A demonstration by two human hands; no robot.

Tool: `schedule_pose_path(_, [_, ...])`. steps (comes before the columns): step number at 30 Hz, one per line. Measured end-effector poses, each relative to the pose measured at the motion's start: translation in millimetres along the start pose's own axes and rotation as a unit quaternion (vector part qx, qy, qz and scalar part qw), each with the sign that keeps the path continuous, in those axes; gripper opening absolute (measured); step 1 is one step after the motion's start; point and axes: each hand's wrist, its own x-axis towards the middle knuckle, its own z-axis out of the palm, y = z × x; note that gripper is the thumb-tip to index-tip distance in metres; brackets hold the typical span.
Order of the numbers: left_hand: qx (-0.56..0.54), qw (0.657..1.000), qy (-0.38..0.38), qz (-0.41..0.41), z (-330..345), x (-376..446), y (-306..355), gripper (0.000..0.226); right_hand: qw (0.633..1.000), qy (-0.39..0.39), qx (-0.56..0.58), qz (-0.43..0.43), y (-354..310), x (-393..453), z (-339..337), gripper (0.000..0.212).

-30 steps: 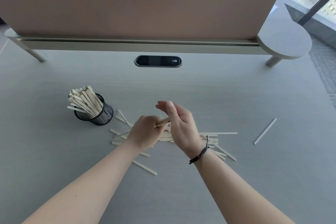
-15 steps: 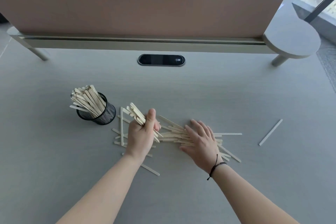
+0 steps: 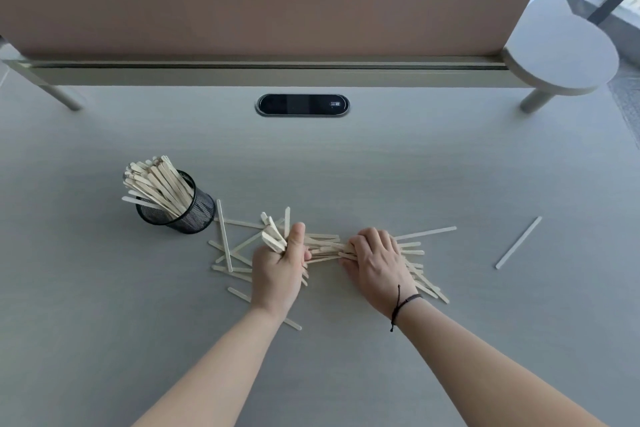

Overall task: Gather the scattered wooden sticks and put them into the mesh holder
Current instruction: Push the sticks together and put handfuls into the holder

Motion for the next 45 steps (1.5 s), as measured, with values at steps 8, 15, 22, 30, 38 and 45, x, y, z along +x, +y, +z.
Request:
schedule_pose_path(8, [0.016, 1.000, 0.012, 0.018, 3.9, 4.6, 3.3, 0.079, 0.995, -0.029, -0.076, -0.060, 3.1, 23.8, 2.0, 0.017])
schedule_pose_path(15, [0.002, 1.000, -0.002, 0.007, 4.4, 3.4, 3.0, 0.071, 0.996, -0.042, -0.062, -0.055, 1.9, 44.2, -3.9, 0.019])
schedule_pose_path(22, [0.004, 1.000, 0.008, -0.007, -0.3, 11.4, 12.0, 0.085, 0.998, -0.048, 0.039, -0.031, -0.8, 42.8, -19.1, 0.041])
schedule_pose_path(30, [-0.022, 0.999, -0.022, 0.038, -13.8, 13.9, 16.0, 0.086, 0.997, 0.011, 0.074, 0.000, -9.0, 40.8, -34.8, 0.038])
schedule_pose_path(38, [-0.029, 0.996, -0.063, 0.056, -23.8, -2.6, 18.1, 0.079, 0.942, 0.089, 0.273, 0.172, -45.5, 45.7, -56.7, 0.057])
schedule_pose_path(45, [-0.093, 0.991, -0.073, 0.071, 0.9, -9.2, 25.0, 0.064, 0.757, 0.191, 0.582, 0.227, -86.9, 41.0, -70.4, 0.064])
